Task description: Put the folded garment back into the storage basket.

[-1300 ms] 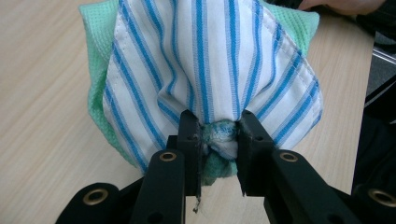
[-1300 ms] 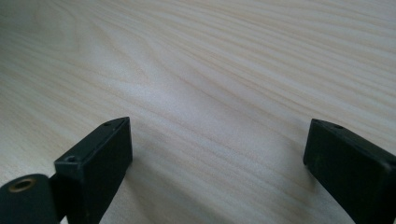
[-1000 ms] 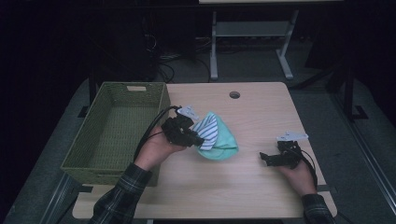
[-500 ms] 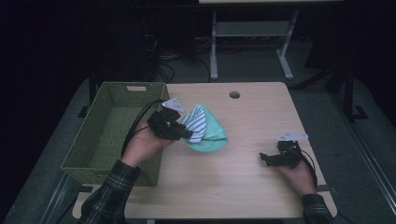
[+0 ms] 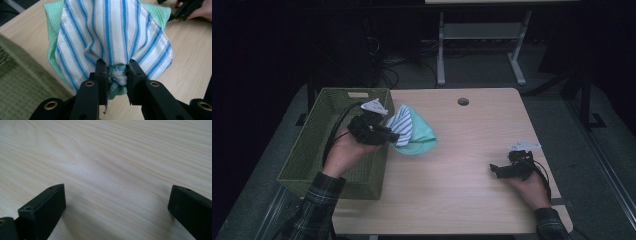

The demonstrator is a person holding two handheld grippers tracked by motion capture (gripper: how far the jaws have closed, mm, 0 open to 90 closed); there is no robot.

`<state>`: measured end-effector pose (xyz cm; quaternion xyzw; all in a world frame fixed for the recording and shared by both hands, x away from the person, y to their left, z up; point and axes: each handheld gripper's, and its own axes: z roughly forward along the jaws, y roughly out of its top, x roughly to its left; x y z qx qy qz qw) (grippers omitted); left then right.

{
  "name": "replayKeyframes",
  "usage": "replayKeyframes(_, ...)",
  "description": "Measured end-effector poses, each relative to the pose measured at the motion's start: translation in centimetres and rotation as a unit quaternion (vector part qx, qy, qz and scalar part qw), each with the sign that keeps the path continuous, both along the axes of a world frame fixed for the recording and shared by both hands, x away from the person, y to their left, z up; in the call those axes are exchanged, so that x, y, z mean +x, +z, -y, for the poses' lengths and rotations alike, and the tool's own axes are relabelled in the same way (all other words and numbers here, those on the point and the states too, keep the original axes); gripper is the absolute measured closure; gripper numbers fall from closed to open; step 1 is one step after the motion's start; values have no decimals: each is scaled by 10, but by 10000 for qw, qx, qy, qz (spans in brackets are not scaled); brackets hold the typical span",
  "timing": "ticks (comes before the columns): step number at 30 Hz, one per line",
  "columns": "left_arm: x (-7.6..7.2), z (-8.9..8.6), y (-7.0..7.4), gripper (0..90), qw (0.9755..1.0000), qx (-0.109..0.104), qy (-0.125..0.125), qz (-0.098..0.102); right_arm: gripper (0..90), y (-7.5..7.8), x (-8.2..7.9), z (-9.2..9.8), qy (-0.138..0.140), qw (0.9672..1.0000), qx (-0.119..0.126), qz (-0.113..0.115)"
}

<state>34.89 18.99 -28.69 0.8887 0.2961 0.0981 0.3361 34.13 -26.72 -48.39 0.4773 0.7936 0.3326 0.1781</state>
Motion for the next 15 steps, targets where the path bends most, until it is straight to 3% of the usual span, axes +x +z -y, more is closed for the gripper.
replayKeyframes(10,-1,-33,7,734,9990,-53,432,64,11,0,0,0,-2,10000,1,-3)
replayKeyframes(15,0,-47,8,735,9974,-74,714,84,11,0,0,0,6,10000,-6,12)
